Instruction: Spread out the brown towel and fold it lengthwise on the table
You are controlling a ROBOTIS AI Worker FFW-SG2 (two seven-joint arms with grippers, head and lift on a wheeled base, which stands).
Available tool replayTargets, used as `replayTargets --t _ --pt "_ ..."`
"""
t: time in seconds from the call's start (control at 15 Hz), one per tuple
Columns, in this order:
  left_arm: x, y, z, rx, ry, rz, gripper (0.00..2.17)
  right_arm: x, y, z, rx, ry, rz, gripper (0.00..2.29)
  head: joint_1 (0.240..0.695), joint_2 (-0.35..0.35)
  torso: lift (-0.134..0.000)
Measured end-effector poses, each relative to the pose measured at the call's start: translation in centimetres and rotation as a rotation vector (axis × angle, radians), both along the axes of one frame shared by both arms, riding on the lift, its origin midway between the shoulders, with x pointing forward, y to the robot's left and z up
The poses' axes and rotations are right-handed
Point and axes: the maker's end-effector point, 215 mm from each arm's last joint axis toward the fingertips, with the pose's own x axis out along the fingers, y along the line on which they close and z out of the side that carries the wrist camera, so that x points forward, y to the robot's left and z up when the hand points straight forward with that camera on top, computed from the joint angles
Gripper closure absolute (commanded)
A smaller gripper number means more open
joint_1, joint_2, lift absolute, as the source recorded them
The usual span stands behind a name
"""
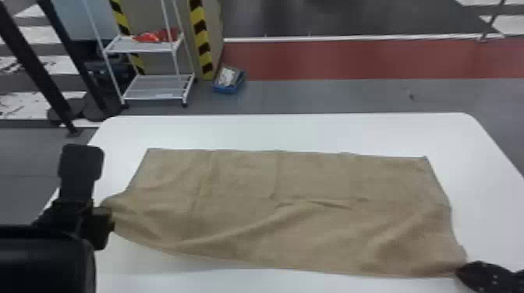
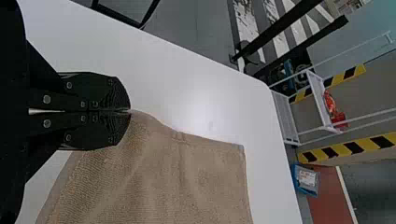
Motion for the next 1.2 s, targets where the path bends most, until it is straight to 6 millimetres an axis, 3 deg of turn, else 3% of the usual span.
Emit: replayTargets --t 0.27,0.53,0.73,0.93,1.2 --pt "0.0 0.0 0.9 0.02 -0.017 0.005 1.44 1.2 -1.5 4.5 0.058 -0.099 -0.044 1.26 0.695 0.046 -0.124" --pt "0.0 -0.3 2.5 0.05 -0.049 0.002 1.44 3.0 -4.5 9.5 0.123 -0.17 -0.118 1.26 0.695 -0.005 -0.124" --pt "0.2 -0.8 3.8 0.067 -0.078 -0.006 1.44 5.9 -5.7 13.2 0.156 -0.256 -0.141 1.26 0.695 -0.027 -0.124" --pt "2.0 -1.9 5.2 0.074 -0.11 -0.028 1.44 9.7 -5.8 15.4 0.193 -0.32 -0.149 1.26 0.695 -0.046 -0.124" --pt "5.7 -3.2 4.4 0.089 -0.083 -0.058 1.44 14.8 -5.3 15.8 0.23 -0.31 -0.17 1.26 0.695 -0.052 -0.124"
